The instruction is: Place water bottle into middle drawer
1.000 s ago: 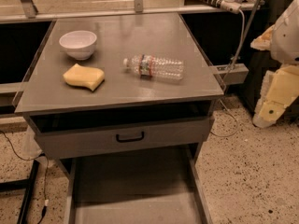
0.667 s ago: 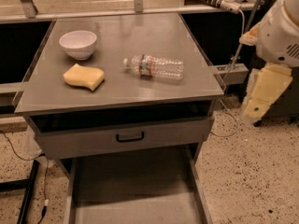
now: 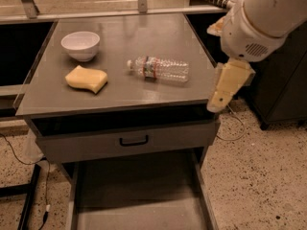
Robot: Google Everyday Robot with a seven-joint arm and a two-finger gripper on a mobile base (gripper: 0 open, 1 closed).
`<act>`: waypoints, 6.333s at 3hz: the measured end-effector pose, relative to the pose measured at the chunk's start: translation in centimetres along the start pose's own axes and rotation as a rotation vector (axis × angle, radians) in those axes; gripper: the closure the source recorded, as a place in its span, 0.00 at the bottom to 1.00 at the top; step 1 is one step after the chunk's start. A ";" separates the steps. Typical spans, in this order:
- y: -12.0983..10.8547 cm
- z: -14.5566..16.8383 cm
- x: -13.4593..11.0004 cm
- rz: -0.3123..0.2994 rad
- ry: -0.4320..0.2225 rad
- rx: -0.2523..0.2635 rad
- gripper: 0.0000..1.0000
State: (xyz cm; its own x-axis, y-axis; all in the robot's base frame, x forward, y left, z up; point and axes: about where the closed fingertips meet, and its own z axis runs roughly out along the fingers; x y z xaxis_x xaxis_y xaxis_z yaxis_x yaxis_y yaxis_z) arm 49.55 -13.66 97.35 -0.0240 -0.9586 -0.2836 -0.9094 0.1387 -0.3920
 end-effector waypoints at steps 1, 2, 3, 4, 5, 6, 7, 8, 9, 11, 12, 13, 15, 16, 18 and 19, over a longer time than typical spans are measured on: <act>-2.5 2.0 -1.5 -0.041 -0.074 0.028 0.00; -4.9 4.2 -2.2 -0.045 -0.131 0.011 0.00; -6.7 6.6 -2.4 -0.024 -0.165 -0.015 0.00; -7.9 9.5 -2.3 0.005 -0.173 -0.039 0.00; -8.8 12.1 -1.8 0.045 -0.172 -0.062 0.00; -9.7 14.1 -1.9 0.073 -0.188 -0.084 0.00; -10.2 15.5 -2.8 0.084 -0.214 -0.105 0.00; -9.3 17.0 -4.1 0.092 -0.243 -0.140 0.00; -8.8 17.9 -5.1 0.100 -0.264 -0.162 0.00; -9.0 19.3 -5.0 0.110 -0.242 -0.179 0.00; -9.0 19.3 -5.1 0.110 -0.242 -0.179 0.19; -9.0 19.3 -5.1 0.110 -0.242 -0.179 0.42; -9.0 19.3 -5.1 0.110 -0.242 -0.179 0.88; -9.0 19.3 -5.1 0.109 -0.242 -0.179 1.00; -8.8 18.7 -5.3 0.107 -0.228 -0.173 1.00; -8.5 16.7 -5.6 0.106 -0.214 -0.149 1.00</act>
Offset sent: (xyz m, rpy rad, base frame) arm 0.1037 0.0314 -0.0244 0.1657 -0.0216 0.1204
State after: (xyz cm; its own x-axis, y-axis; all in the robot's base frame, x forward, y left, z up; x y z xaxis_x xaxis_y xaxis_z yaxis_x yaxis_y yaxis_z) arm 64.31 -5.34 87.61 -0.0479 -0.8642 -0.5009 -0.9580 0.1817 -0.2218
